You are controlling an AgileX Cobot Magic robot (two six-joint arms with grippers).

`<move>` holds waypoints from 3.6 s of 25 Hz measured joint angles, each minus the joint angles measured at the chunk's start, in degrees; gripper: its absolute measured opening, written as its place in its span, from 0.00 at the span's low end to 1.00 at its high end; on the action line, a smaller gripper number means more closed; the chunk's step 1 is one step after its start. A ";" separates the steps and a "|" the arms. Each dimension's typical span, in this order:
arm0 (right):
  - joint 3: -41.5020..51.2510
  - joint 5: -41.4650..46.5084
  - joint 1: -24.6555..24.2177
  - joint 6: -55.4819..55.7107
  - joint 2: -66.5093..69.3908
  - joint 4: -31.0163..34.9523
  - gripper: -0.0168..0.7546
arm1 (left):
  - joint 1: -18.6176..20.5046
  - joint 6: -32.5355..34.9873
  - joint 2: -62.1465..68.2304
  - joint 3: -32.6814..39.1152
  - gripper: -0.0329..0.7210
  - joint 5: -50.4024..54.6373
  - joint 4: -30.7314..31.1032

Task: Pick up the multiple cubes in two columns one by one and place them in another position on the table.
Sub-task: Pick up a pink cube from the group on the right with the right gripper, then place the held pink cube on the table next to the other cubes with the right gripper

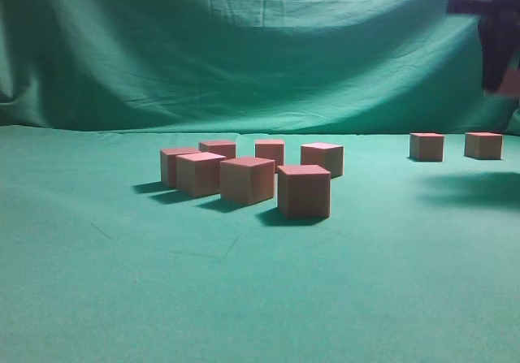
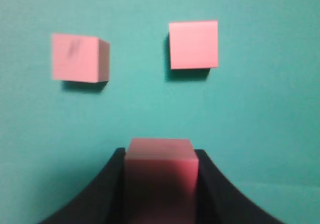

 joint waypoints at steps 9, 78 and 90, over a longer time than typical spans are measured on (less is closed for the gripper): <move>3.72 8.64 5.50 4.23 -14.97 1.39 0.35 | 0.00 0.00 0.00 0.00 0.04 0.00 0.00; 34.28 -21.15 48.33 9.77 -10.45 -11.40 0.41 | 0.00 0.00 0.00 0.00 0.04 0.00 0.00; 30.25 -10.56 48.33 12.66 -10.34 -11.39 0.84 | 0.00 0.00 0.00 0.00 0.04 0.00 0.00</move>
